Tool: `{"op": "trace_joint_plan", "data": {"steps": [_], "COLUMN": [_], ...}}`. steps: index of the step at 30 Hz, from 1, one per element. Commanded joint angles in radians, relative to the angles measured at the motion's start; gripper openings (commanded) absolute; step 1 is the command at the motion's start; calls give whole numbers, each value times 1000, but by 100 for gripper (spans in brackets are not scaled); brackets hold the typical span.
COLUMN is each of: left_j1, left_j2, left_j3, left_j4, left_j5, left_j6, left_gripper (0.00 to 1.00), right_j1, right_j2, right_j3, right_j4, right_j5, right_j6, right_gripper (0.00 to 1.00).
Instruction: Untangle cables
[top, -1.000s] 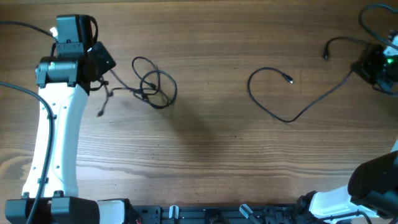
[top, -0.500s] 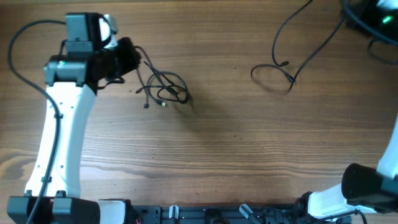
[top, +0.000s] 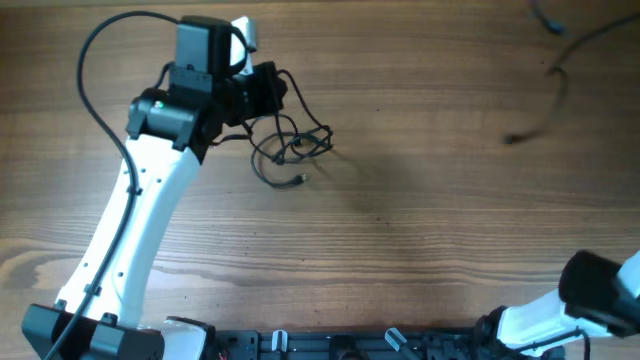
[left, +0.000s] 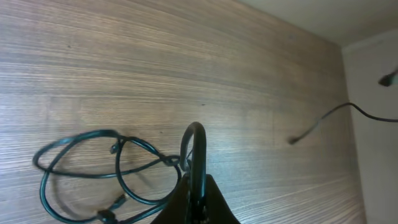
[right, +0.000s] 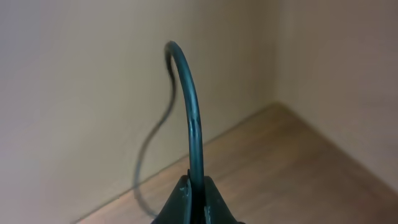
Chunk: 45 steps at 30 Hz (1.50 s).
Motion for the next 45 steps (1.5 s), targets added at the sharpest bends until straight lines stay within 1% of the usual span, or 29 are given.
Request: {"op": "trace_joint_plan", "data": {"steps": [1, 4, 8, 10, 15, 19, 21, 25, 26, 28, 30, 31, 32, 34, 36, 37, 39, 41, 45], "left_j1": [-26, -35, -39, -39, -39, -39, -39, -39, -39, -39, -39, -39, -39, -39, -39, -39, -39, -39, -39], "left_j2": [5, 5, 5, 5, 5, 5, 6, 6, 6, 6, 6, 6, 6, 6, 6, 6, 6, 6, 6], "left_j3": [9, 9, 9, 9, 9, 9, 9, 9, 9, 9, 9, 9, 9, 9, 9, 9, 9, 9, 9], "left_j4": [15, 16, 18, 19, 18, 18, 18, 18, 18, 17, 16, 14, 14, 14, 14, 14, 14, 14, 14], "left_j5": [-33, -32, -32, -32, -32, -32, -32, -32, -32, -32, -32, -32, -32, -32, -32, -32, -32, -32, -32], "left_j6": [-2, -2, -3, -3, -2, -3, -2, -2, -2, -2, -2, -2, -2, -2, -2, -2, -2, -2, -2], "left_gripper": [4, 4, 4, 4, 4, 4, 4, 4, 4, 4, 4, 4, 4, 4, 4, 4, 4, 4, 4], "right_j1": [-89, -138, -147, -144, -131, -118, -116, -119, -121, -124, -126, -127, -129, -132, -137, -138, -146, -150, -149], "right_j2": [67, 126, 204, 241, 367, 461, 498, 573, 590, 620, 639, 644, 652, 653, 648, 644, 626, 600, 503], "right_j3": [9, 9, 9, 8, 8, 8, 8, 7, 7, 7, 7, 7, 7, 7, 8, 9, 10, 10, 11], "right_j4": [32, 63, 82, 78, 11, -47, -76, -137, -146, -170, -187, -200, -214, -242, -254, -260, -278, -288, -298], "right_j5": [70, 69, 69, 61, -35, -66, -66, -61, -62, -62, -61, -50, -20, 53, 66, 66, 52, 6, -116], "right_j6": [16, -13, -68, -67, -66, -65, -51, 48, 68, 92, 92, 92, 98, 131, 128, 124, 113, 68, -15], "right_gripper": [4, 4, 4, 4, 4, 4, 4, 5, 7, 15, 18, 21, 28, 55, 72, 78, 84, 84, 89]}}
